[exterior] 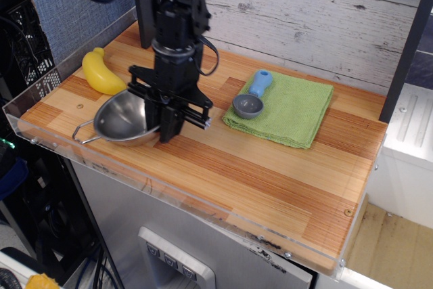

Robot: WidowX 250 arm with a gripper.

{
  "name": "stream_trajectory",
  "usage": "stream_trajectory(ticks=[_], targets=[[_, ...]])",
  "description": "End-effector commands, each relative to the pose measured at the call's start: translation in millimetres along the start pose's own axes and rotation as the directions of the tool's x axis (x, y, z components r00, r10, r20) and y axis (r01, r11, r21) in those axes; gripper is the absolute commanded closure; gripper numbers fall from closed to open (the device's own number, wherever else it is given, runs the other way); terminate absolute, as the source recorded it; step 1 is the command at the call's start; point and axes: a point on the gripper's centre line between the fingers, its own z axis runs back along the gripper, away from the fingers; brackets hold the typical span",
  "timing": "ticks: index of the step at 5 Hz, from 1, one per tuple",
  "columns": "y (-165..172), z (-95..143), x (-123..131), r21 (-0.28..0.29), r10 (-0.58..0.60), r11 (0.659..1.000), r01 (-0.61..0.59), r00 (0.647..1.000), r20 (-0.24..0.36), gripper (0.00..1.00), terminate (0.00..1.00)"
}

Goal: Pick up the bowl and place it at the corner of the table

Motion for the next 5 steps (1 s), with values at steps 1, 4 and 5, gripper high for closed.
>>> stream_trajectory(ticks=[1,4,5], targets=[[-41.7,20.5,3.2,0.007,-0.141,0.99,0.141,0.987,0.079,1.0,0.0],[-164.5,-8.7,0.8,0.051,-0.462,0.887,0.459,0.886,0.051,1.0,0.0],[-187.3,-13.0,-4.9,0.032,-0.465,0.886,0.464,0.884,0.053,1.0,0.0]])
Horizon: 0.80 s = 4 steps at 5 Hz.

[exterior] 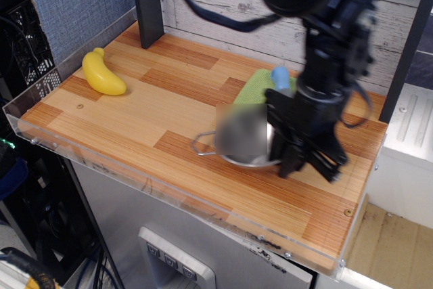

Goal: Pick up the bowl and place it at the corner of the table

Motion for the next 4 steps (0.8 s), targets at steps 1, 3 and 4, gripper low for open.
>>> stream_trajectory(ticks=[1,3,4], targets=[[-51.4,-23.6,-13.3,-0.08,0.024,0.996,-0.028,0.999,-0.047,1.0,0.0],[-55.3,-23.8,-28.5,-0.127,0.219,0.966,-0.225,0.974,-0.061,1.0,0.0],[-55.5,-27.2,-40.1,-0.19,0.291,0.933,-0.305,0.952,-0.094,1.0,0.0]])
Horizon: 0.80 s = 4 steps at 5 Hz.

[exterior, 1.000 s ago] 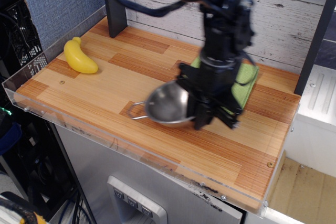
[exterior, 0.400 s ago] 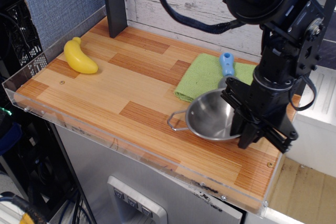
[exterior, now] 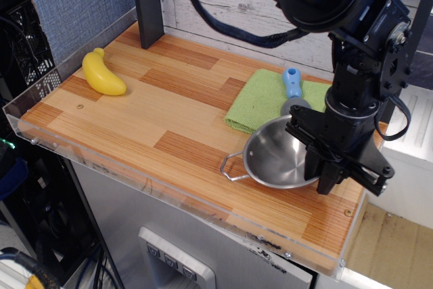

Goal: Pick up the bowl and place it at the corner of the table

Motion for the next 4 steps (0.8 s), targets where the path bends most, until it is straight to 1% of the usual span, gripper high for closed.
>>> stream_trajectory(ticks=[1,2,3,4], targets=[[-5.6,-32.0,-65.5,-0.068,0.144,0.985,-0.157,0.976,-0.162,1.0,0.0],[1.3,-36.2,-70.4,-0.081,0.123,0.987,-0.142,0.972,-0.2,1.0,0.0],[5.3,-30.7,-69.2,-0.1,0.108,0.986,-0.131,0.972,-0.208,0.0,0.0],[5.0,-16.5,-66.0,-0.109,0.082,0.989,-0.105,0.978,-0.192,0.0,0.0]])
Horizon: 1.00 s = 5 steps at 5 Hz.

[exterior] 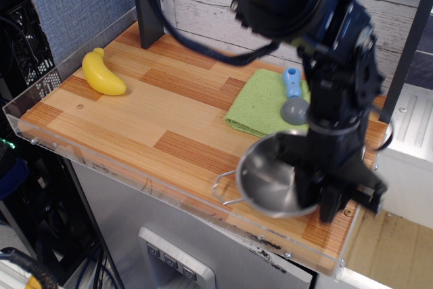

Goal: Pick up the bowl and place it at the corner of the table

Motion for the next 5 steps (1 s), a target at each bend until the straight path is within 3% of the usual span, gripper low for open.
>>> stream_trajectory(ticks=[1,3,4,5], targets=[[4.7,6.5,-32.8,-0.005,-0.009,1.0,0.009,0.995,-0.102,0.0,0.0],[9.1,88.3,-32.4,0.041,-0.07,0.997,0.065,0.988,0.135,0.0,0.0],[13.4,118.4,-37.2,0.069,-0.047,0.997,0.034,0.979,0.2,0.0,0.0],[19.4,130.9,-38.2,0.101,-0.022,0.995,0.003,0.982,0.19,0.0,0.0]])
